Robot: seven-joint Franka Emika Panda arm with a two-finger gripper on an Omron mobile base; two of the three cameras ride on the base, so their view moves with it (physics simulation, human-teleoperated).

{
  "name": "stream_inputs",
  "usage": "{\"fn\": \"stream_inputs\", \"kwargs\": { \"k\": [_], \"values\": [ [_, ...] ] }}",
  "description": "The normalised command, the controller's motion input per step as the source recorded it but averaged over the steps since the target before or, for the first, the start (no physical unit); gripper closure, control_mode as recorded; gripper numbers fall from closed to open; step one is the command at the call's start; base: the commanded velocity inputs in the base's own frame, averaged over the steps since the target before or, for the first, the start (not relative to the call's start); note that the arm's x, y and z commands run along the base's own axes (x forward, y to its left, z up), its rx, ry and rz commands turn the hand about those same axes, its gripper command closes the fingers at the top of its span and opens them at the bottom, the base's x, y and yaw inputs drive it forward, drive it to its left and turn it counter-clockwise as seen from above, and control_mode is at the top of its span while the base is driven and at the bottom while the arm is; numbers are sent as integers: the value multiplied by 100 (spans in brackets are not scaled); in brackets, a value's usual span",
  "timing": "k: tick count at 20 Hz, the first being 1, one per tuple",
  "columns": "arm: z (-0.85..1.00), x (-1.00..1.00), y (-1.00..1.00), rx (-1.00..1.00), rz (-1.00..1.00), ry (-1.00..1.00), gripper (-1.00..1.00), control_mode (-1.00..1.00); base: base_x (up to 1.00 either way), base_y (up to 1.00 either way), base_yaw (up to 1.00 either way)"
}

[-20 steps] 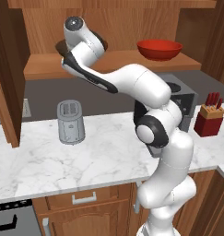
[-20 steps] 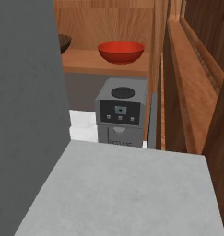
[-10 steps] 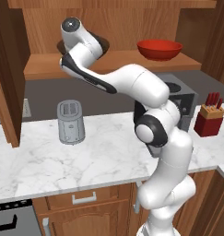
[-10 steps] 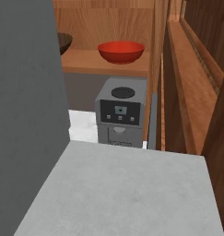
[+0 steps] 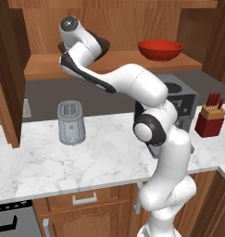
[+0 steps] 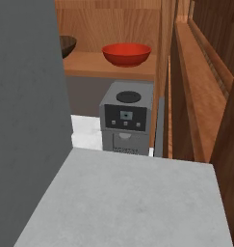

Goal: Move the bowls from the cabinet to the plates on the dining table.

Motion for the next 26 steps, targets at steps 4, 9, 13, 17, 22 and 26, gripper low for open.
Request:
{"fn": "stream_inputs", "kwargs": {
  "k": [4, 9, 13, 17, 22, 26],
  "values": [
    [-6, -2, -17, 0, 0, -1, 100, -100, 0, 0, 0],
    [-13, -31, -23, 0, 0, -7, 100, -100, 0, 0, 0],
    [-12, -58, -21, 0, 0, -9, 100, -100, 0, 0, 0],
    [-16, -69, -20, 0, 0, -6, 100, -100, 0, 0, 0],
    [-4, -77, -25, 1, 0, -1, 100, -100, 0, 0, 0],
    [0, -78, -38, 3, 0, -3, 100, -100, 0, 0, 0]
  ]
}}
